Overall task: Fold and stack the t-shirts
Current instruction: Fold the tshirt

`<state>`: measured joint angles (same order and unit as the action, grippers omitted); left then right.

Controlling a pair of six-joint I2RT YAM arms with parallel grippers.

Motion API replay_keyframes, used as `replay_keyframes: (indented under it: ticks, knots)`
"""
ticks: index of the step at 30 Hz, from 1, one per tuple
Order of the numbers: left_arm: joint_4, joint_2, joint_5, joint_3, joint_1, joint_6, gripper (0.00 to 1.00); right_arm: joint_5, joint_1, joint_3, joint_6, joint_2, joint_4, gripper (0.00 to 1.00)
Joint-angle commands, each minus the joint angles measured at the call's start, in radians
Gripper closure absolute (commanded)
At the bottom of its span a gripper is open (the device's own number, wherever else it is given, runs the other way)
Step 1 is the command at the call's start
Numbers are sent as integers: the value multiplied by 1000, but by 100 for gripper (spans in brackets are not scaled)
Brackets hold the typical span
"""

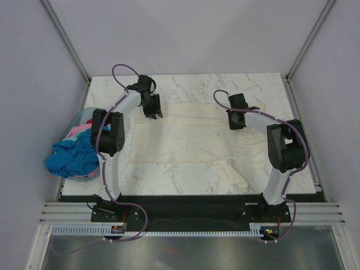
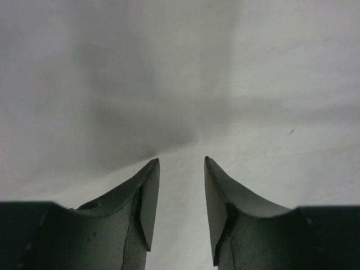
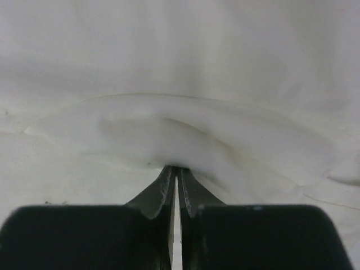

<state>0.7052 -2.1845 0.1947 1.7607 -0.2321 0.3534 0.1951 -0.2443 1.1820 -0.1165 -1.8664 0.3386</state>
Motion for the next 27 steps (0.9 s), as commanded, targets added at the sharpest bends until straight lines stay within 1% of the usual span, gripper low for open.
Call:
replay_keyframes:
  ticks: [1,3,6,7,10,14,17,20,21,23,27]
  knots:
    - [-15,-30,-35,65,4,25,55,36,2,60,11,-14,16,92]
    - [-13,-44,-43,72,4,24,55,43,0,79,11,-19,54,100]
    - [-12,-64,-67,63,4,21,55,11,0,132,-12,-7,132,100]
    - [-13,-69,-75,60,4,21,55,-23,0,140,-29,1,152,100]
    - [-13,-89,-80,51,4,21,55,-84,0,133,-55,44,197,100]
    - [-13,-109,-83,48,4,21,55,-121,0,134,-87,79,260,100]
    - [-15,-116,-80,43,4,15,55,-166,5,126,-89,95,263,100]
    - [-13,-113,-106,42,4,6,55,-192,19,136,-97,102,275,100]
    - [-13,-115,-115,42,4,4,55,-194,29,139,-118,102,275,100]
    - [-13,-113,-115,40,5,4,55,-268,33,143,-135,101,275,100]
    - [-12,-115,-115,39,4,6,55,-286,34,130,-199,90,274,100]
